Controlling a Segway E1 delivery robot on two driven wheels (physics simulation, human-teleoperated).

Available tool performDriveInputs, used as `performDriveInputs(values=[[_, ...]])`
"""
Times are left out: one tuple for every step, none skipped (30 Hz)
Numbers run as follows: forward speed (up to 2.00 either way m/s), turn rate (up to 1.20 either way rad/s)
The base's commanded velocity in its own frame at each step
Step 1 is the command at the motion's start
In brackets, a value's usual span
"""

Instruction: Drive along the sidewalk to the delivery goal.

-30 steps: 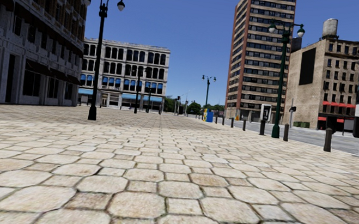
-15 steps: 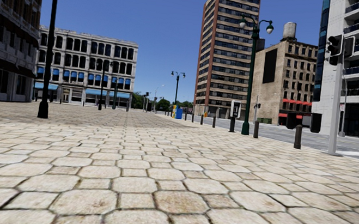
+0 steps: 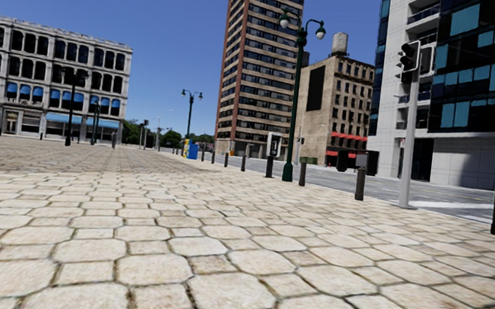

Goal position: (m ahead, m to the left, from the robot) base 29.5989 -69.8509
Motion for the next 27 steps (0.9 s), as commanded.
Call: performDriveInputs(values=[[1.42, -0.51], [1.42, -0.51], [1.42, -0.51], [1.42, -0.51], [1.42, -0.51], [1.42, -0.51], [1.42, -0.51], [1.42, -0.51], [1.42, -0.51], [1.42, -0.51], [1.42, -0.51], [1.42, -0.51], [1.42, -0.51], [1.42, -0.51], [1.41, -0.51], [1.41, -0.51], [1.41, -0.51], [1.41, -0.51], [1.41, -0.51], [1.41, -0.51], [1.41, -0.51], [1.41, -0.51], [1.41, -0.51], [1.41, -0.52], [1.41, -0.52], [1.41, -0.53], [1.41, -0.54]])
